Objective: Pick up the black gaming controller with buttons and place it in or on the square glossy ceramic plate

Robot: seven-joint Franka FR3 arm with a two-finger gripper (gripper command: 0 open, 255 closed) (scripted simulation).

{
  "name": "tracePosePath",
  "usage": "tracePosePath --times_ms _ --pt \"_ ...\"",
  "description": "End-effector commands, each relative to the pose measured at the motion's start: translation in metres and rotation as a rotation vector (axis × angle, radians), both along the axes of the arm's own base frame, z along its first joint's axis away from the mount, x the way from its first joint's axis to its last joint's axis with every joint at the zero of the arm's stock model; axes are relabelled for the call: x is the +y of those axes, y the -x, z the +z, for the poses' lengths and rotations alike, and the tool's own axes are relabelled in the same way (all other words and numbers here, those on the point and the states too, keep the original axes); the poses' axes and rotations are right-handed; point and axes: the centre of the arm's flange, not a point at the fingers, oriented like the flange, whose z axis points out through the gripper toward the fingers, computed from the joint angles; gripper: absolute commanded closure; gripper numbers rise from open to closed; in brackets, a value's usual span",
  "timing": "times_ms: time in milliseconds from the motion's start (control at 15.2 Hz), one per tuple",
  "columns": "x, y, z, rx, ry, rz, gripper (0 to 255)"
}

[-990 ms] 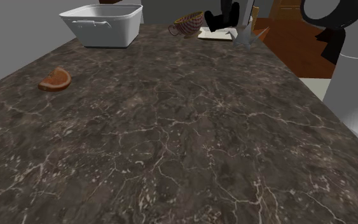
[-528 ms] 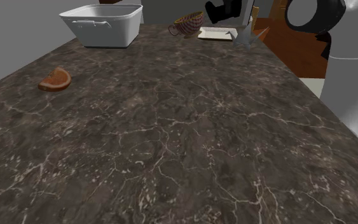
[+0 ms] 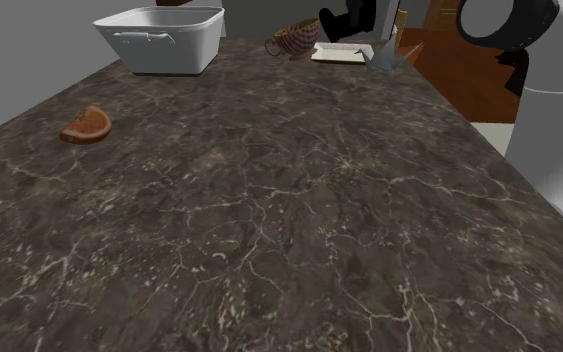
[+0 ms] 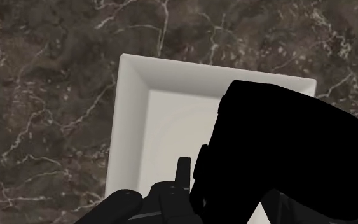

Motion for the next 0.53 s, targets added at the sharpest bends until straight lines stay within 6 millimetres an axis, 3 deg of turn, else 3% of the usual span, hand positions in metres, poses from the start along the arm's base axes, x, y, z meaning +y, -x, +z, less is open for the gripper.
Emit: tracePosePath --times_ms 0,462 --pt "0.001 0.0 -0.011 -0.001 0.0 0.0 255" --pt "0.001 0.0 -0.043 -0.001 0.0 0.0 255"
